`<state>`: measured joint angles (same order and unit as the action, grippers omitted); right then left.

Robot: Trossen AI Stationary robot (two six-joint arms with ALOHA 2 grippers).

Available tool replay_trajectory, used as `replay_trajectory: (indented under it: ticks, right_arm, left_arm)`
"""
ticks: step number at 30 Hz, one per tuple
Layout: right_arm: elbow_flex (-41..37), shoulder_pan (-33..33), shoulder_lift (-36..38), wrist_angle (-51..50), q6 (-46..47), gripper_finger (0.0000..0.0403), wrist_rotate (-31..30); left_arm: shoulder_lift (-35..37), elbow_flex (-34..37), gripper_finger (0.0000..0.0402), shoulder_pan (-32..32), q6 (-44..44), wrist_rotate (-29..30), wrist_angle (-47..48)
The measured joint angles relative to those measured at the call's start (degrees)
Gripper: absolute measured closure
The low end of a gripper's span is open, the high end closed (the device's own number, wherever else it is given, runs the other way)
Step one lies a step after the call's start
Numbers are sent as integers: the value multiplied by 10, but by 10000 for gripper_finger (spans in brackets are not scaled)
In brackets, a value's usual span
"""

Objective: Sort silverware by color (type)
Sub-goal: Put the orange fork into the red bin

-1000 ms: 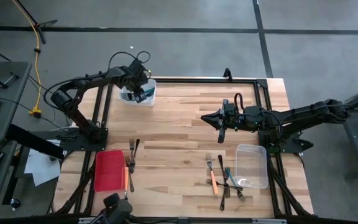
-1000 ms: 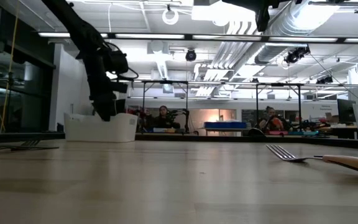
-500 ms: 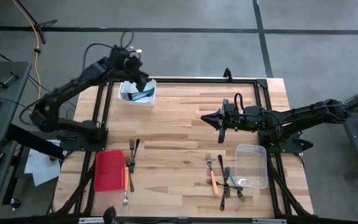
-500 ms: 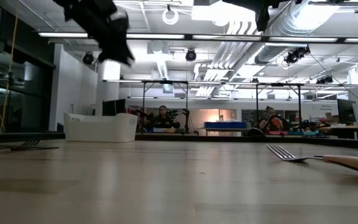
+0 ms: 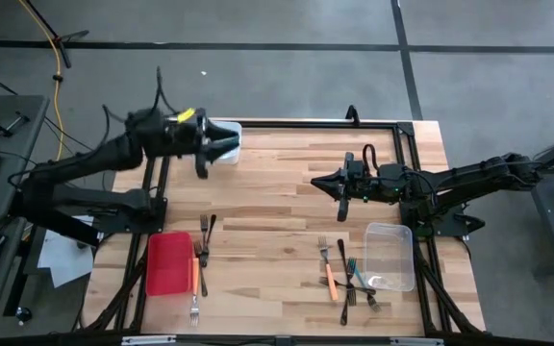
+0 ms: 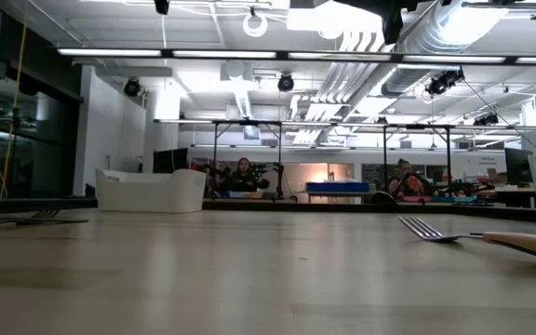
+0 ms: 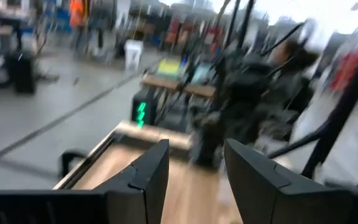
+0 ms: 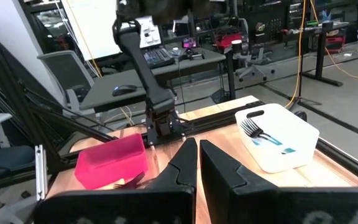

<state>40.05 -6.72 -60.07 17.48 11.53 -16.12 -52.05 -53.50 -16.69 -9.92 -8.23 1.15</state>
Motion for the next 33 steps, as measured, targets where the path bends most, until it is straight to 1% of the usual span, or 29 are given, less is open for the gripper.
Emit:
replay_trajectory:
  ticks: [3, 6, 9, 12, 14, 17, 20, 33]
  right_arm:
    - [0, 0, 0, 0, 0, 398, 0]
    - [0, 0, 0, 0, 0, 398, 0]
    - [0, 0, 0, 0, 0, 398, 0]
    - [0, 0, 0, 1, 0, 398, 0]
    - [0, 0, 0, 2, 0, 398, 0]
    - [0, 0, 0, 3, 0, 398, 0]
    - [0, 0, 0, 3, 0, 398, 0]
    - [0, 0, 0, 2, 0, 398, 0]
  left_arm:
    - [12, 75, 257, 57, -24, 39, -104]
    - [13, 126, 257, 108, -21, 74, -171]
    - [10, 148, 257, 144, -19, 102, -189]
    - [10, 153, 257, 167, -14, 111, -190]
    - [11, 153, 257, 177, -2, 120, -192]
    - [11, 153, 257, 185, 9, 151, -191]
    - [11, 153, 257, 187, 11, 162, -196]
    - [11, 153, 257, 187, 12, 164, -195]
